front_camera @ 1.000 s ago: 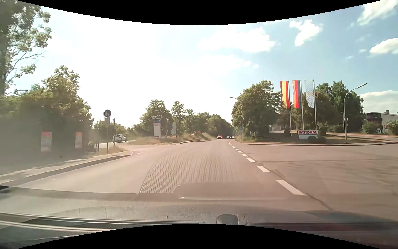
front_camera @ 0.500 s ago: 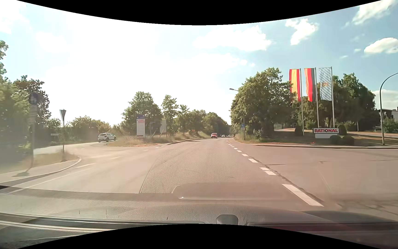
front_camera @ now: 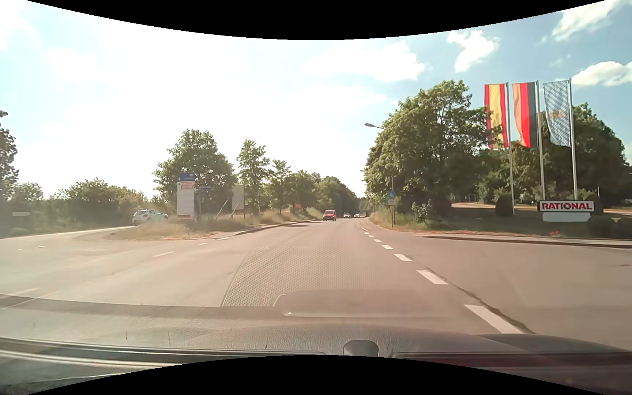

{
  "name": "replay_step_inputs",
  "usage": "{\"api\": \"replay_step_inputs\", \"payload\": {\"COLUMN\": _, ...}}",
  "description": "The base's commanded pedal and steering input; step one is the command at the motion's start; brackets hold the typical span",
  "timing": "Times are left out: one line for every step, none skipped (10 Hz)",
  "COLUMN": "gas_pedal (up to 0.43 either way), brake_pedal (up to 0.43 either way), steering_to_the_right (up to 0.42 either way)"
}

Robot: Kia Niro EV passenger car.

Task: Follow the waypoints while adhering to traffic rules and regulations

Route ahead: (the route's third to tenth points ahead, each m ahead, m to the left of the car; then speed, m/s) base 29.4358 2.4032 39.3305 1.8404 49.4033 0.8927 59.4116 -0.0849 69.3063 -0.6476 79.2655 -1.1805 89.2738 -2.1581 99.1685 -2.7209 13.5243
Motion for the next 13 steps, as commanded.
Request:
{"api": "replay_step_inputs", "payload": {"gas_pedal": 0.039, "brake_pedal": 0.006, "steering_to_the_right": 0.012}}
{"api": "replay_step_inputs", "payload": {"gas_pedal": 0.039, "brake_pedal": 0.006, "steering_to_the_right": 0.011}}
{"api": "replay_step_inputs", "payload": {"gas_pedal": 0.039, "brake_pedal": 0.006, "steering_to_the_right": 0.011}}
{"api": "replay_step_inputs", "payload": {"gas_pedal": 0.039, "brake_pedal": 0.006, "steering_to_the_right": 0.009}}
{"api": "replay_step_inputs", "payload": {"gas_pedal": 0.039, "brake_pedal": 0.006, "steering_to_the_right": 0.007}}
{"api": "replay_step_inputs", "payload": {"gas_pedal": 0.039, "brake_pedal": 0.006, "steering_to_the_right": 0.007}}
{"api": "replay_step_inputs", "payload": {"gas_pedal": 0.039, "brake_pedal": 0.006, "steering_to_the_right": 0.007}}
{"api": "replay_step_inputs", "payload": {"gas_pedal": 0.039, "brake_pedal": 0.006, "steering_to_the_right": 0.007}}
{"api": "replay_step_inputs", "payload": {"gas_pedal": 0.047, "brake_pedal": 0.006, "steering_to_the_right": 0.006}}
{"api": "replay_step_inputs", "payload": {"gas_pedal": 0.047, "brake_pedal": 0.006, "steering_to_the_right": 0.006}}
{"api": "replay_step_inputs", "payload": {"gas_pedal": 0.047, "brake_pedal": 0.006, "steering_to_the_right": 0.006}}
{"api": "replay_step_inputs", "payload": {"gas_pedal": 0.047, "brake_pedal": 0.006, "steering_to_the_right": 0.006}}
{"api": "replay_step_inputs", "payload": {"gas_pedal": 0.047, "brake_pedal": 0.006, "steering_to_the_right": 0.006}}
